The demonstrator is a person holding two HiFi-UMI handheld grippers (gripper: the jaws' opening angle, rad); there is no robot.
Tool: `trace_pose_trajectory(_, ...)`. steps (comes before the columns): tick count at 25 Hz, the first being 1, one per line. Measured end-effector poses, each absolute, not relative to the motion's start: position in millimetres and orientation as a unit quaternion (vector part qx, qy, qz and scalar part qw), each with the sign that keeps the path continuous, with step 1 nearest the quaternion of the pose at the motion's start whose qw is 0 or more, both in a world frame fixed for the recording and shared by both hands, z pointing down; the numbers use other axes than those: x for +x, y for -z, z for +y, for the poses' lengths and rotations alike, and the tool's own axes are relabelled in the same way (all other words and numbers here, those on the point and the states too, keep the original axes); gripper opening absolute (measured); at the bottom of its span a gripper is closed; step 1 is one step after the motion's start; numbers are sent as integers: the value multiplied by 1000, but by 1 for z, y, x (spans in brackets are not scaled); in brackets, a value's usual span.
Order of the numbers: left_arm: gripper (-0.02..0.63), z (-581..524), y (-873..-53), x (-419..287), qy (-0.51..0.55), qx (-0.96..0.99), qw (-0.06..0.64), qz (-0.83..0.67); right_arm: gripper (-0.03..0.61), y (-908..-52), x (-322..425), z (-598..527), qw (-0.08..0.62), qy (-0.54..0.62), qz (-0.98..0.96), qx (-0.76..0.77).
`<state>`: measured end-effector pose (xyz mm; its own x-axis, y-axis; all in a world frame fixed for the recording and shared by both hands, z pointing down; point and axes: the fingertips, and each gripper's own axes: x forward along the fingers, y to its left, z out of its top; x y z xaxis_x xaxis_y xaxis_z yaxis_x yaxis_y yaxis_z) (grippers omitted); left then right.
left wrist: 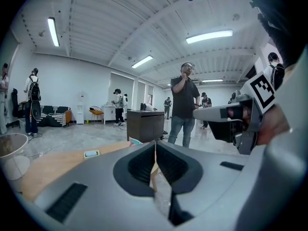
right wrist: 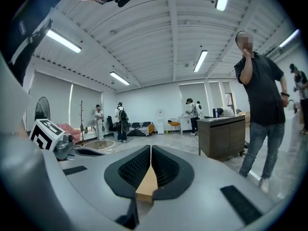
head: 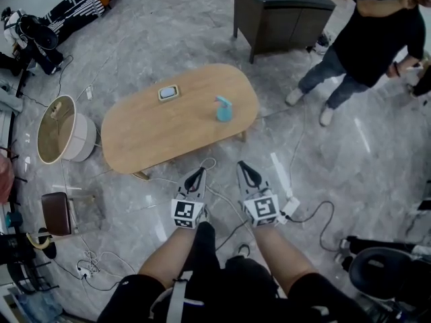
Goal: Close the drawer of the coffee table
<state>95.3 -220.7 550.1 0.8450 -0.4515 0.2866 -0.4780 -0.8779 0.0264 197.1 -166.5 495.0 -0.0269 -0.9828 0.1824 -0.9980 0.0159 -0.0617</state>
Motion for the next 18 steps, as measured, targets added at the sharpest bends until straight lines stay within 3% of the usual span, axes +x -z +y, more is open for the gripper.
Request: trace_pose_trajectory(18,11,-151,-377,77,-108,970,28,-216,15,-338,173,-88,36,-51,-745,664)
